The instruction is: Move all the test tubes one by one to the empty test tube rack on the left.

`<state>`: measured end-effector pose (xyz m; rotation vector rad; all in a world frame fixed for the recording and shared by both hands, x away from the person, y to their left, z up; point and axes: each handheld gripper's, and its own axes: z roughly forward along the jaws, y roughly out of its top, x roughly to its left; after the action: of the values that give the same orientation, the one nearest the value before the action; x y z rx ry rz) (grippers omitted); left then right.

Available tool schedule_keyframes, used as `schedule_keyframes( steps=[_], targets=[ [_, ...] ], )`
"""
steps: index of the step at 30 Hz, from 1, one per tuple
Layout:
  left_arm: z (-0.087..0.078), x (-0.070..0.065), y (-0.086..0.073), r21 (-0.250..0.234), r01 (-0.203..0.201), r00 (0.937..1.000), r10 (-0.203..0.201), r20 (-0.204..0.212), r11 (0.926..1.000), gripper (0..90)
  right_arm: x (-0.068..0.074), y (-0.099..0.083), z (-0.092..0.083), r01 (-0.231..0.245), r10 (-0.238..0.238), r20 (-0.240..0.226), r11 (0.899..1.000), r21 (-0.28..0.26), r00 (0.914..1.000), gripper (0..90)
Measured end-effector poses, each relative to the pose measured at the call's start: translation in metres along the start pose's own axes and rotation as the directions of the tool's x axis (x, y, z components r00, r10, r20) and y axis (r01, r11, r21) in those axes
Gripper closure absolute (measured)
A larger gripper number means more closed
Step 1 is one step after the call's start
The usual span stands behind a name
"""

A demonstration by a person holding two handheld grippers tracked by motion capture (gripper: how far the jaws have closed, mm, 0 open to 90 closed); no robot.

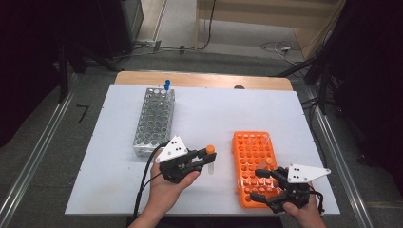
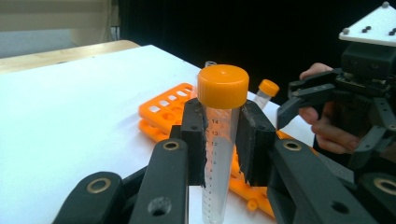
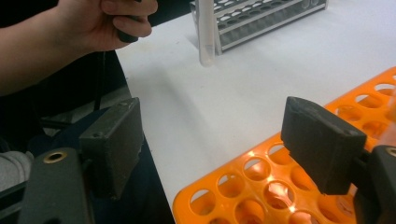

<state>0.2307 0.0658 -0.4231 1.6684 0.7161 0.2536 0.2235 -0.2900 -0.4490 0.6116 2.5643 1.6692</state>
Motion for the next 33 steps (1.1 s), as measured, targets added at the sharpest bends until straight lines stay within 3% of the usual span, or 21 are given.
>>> schedule_keyframes(
  steps=[9, 18, 23, 33],
  targets=[
    [-0.016, 0.017, 0.010, -0.035, -0.008, 0.9986, 0.006, -0.052, 0.9994, 75.0, -0.013, -0.008, -0.014, -0.010, 0.010, -0.001, 1.000, -0.017, 1.0000, 14.3],
    [-0.025, 0.037, 0.023, -0.071, -0.014, 0.9953, 0.007, -0.096, 0.9974, 74.9, -0.021, -0.012, -0.028, -0.028, 0.030, 0.043, 0.999, -0.039, 0.9986, 12.6],
    [-0.028, 0.051, 0.030, -0.078, -0.022, 0.9914, 0.012, -0.130, 0.9967, 74.9, -0.029, -0.015, -0.032, -0.044, 0.047, 0.069, 0.998, -0.047, 0.9965, 9.1],
    [-0.034, 0.081, 0.045, -0.102, -0.039, 0.9798, 0.018, -0.199, 0.9940, 74.9, -0.044, -0.020, -0.041, -0.073, 0.084, 0.155, 0.995, -0.072, 0.9844, 3.0]
  ],
)
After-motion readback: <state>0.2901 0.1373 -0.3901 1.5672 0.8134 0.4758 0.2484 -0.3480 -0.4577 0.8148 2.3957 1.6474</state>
